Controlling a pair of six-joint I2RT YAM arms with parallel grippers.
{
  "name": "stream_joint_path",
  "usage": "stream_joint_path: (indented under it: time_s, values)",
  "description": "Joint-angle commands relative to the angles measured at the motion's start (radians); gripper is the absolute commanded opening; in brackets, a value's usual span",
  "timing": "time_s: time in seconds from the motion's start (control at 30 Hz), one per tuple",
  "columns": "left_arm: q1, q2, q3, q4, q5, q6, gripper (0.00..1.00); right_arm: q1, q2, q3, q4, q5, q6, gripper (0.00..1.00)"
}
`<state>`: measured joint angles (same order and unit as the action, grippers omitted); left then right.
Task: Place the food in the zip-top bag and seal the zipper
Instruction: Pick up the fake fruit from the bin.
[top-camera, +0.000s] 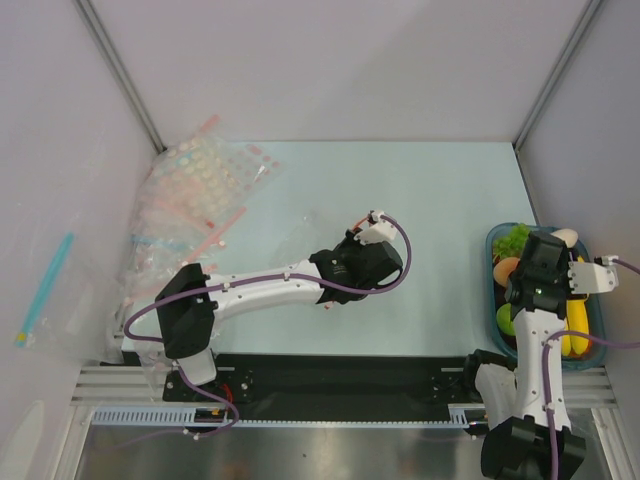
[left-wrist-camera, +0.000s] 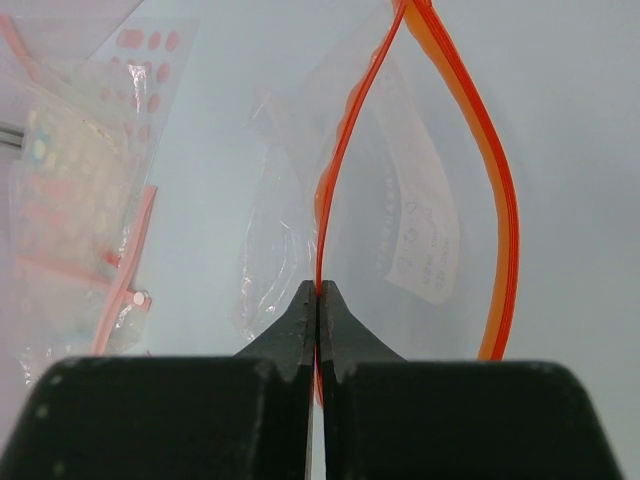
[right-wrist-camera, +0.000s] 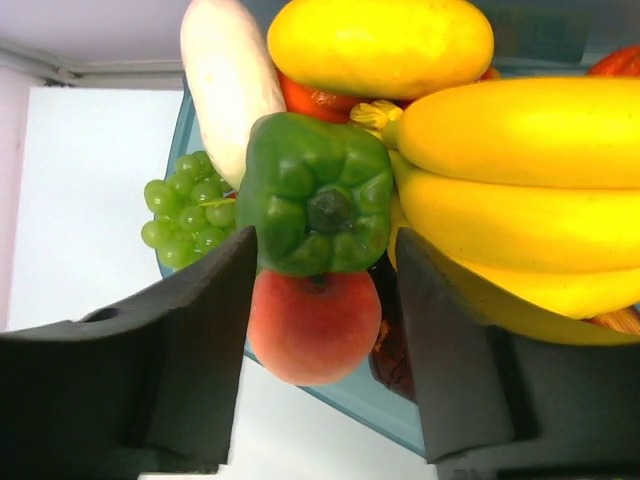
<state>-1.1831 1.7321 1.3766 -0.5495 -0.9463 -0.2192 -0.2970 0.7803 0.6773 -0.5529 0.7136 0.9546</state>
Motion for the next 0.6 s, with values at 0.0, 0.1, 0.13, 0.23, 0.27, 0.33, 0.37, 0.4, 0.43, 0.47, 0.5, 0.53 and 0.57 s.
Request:
stream_joint_path:
  time_s: [0.0, 0.1, 0.13, 0.23, 0.27, 0.33, 0.37, 0.4, 0.43, 0.47, 0.5, 0.53, 0.57]
  values:
    - [-0.009, -0.005, 0.041, -0.004, -0.032, -0.008, 0.01, -0.004, -0.021, 0.005, 0.041, -0.025, -0.050, 0.65]
    - [-0.010, -0.006, 0.041, -0.004, -0.034, -0.008, 0.00, -0.004, -0.018, 0.024, 0.027, -0.048, -0.074, 0.92]
    - [-0.010, -0.006, 0.041, -0.004, -0.037, -0.008, 0.00, -0.001, -0.007, 0.034, 0.013, -0.058, -0.076, 0.94]
    - [-0.012, -0.008, 0.042, -0.007, -0.040, -0.011, 0.00, 0.035, 0.023, 0.085, -0.074, 0.021, -0.039, 0.97]
    - [-0.012, -0.011, 0.042, -0.006, -0.039, -0.009, 0.00, 0.047, 0.039, 0.094, -0.099, 0.027, -0.039, 0.98]
    - [-0.012, -0.011, 0.042, -0.007, -0.039, -0.011, 0.00, 0.084, 0.069, 0.129, -0.128, 0.029, -0.021, 0.99]
    - [-0.012, -0.011, 0.041, -0.006, -0.039, -0.011, 0.00, 0.097, 0.104, 0.136, -0.142, 0.027, -0.014, 0.99]
    - [-0.012, -0.011, 0.042, -0.006, -0.039, -0.011, 0.00, 0.128, 0.118, 0.148, -0.143, 0.024, -0.010, 1.00]
    - [-0.012, -0.009, 0.042, -0.007, -0.039, -0.011, 0.00, 0.145, 0.138, 0.154, -0.140, 0.024, -0.001, 1.00]
    - [-0.012, -0.009, 0.042, -0.007, -0.039, -0.012, 0.01, 0.163, 0.154, 0.163, -0.151, 0.033, 0.007, 1.00]
    - [-0.010, -0.003, 0.042, -0.009, -0.040, -0.011, 0.00, 0.185, 0.189, 0.171, -0.159, 0.055, 0.015, 1.00]
    - [-0.012, -0.002, 0.044, -0.009, -0.040, -0.012, 0.00, 0.217, 0.204, 0.194, -0.169, 0.066, 0.041, 1.00]
    - [-0.012, 0.000, 0.045, -0.010, -0.040, -0.011, 0.00, 0.229, 0.241, 0.208, -0.201, 0.076, 0.053, 1.00]
